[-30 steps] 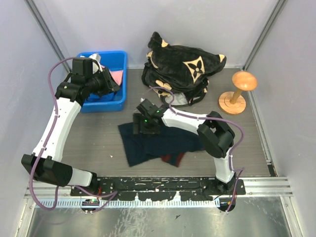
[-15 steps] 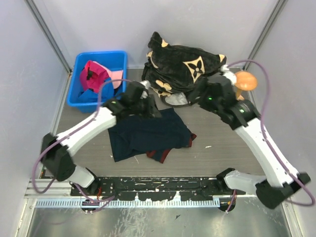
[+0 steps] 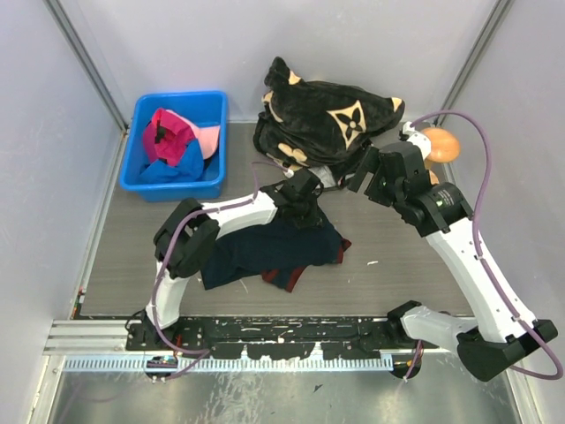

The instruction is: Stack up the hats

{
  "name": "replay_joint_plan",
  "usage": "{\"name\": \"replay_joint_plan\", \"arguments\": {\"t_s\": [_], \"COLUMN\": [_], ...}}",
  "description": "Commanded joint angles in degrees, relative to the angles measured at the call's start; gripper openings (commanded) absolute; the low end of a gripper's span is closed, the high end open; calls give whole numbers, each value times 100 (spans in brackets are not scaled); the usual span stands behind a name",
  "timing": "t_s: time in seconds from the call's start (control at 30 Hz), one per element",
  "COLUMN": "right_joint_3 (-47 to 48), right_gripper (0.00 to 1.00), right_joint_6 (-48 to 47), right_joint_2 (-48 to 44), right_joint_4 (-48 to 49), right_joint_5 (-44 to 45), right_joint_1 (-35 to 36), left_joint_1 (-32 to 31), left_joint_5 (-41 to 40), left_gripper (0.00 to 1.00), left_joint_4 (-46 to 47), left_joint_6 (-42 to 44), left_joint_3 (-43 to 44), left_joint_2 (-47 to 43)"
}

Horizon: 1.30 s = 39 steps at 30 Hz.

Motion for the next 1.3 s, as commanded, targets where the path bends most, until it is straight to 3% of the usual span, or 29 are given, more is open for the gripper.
{"name": "replay_joint_plan", "arguments": {"t_s": [0.0,0.2,0.47,0.7,0.77,0.87,1.03,1.13,1.27], "right_joint_3": [108,-60,-296,-380,-427,-530,-672,-754,-812], "right_gripper": [90,91,91,92,92,92,91,92,92], "right_joint_6": [-248,-447,-479,-522,-515,-500,-491,-509,-508], "right_joint_2": [-218,-229,65,204,208,191,179,147,94], "right_joint_4": [123,497,1063,1369,1430,1485,1536,1557,1589], "right_joint_5": [45,-110,-641,-1077,-1163,-1233,-1342,-1395,-1520], "right_joint_1": [-38,-73,-125,-158,-161,-161,-161,-157,-163], "left_joint_1": [150,907,2239,4283,4471,3952,2235,1207,952], "left_joint_5": [-335,-494,-1250,-1146,-958,-790,-1665,-2679,-2939], "left_gripper": [19,21,21,21,18,15,3,0,0], "left_joint_4": [-87,-490,-2735,-3038,-3210,-3406,-3633,-2882,-1146], "left_joint_6": [-535,-712,-112,643,778,702,87,-114,-268], "left_joint_3": [-675,-2414,-2620,-3428,-3365,-2835,-2149,-2517,-3392], "left_joint_2": [-64,-1222,-2331,-3560,-3739,-4085,-4459,-4840,-4470]}}
